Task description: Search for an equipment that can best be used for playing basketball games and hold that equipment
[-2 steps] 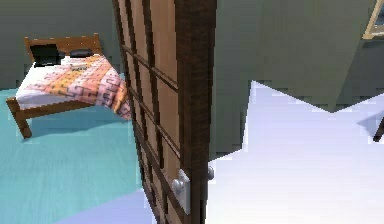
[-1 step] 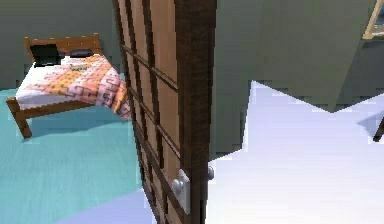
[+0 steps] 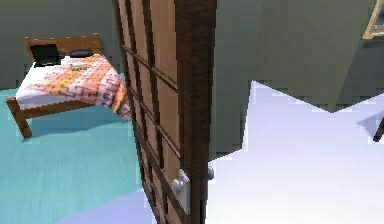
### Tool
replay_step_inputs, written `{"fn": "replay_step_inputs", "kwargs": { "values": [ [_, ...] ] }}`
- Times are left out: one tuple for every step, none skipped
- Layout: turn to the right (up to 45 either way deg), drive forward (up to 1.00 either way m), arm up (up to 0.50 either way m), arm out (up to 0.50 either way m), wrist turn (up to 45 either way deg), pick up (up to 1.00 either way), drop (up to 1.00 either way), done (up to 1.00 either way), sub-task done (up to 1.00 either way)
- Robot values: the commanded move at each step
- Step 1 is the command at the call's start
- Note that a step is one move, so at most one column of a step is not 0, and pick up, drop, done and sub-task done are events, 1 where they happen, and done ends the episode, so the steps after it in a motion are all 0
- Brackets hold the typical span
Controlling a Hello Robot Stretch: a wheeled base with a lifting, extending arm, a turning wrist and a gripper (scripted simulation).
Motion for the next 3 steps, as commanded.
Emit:
{"fn": "replay_step_inputs", "kwargs": {
  "values": [
    [0.0, 0.00, 0.00, 0.00, 0.0, 1.00, 0.00, 0.00, 0.00],
    [0.0, 0.00, 0.10, 0.00, 0.0, 0.00, 0.00, 0.00, 0.00],
    [0.0, 0.00, 0.00, 0.00, 0.0, 0.00, 0.00, 1.00, 0.00]
  ]
}}
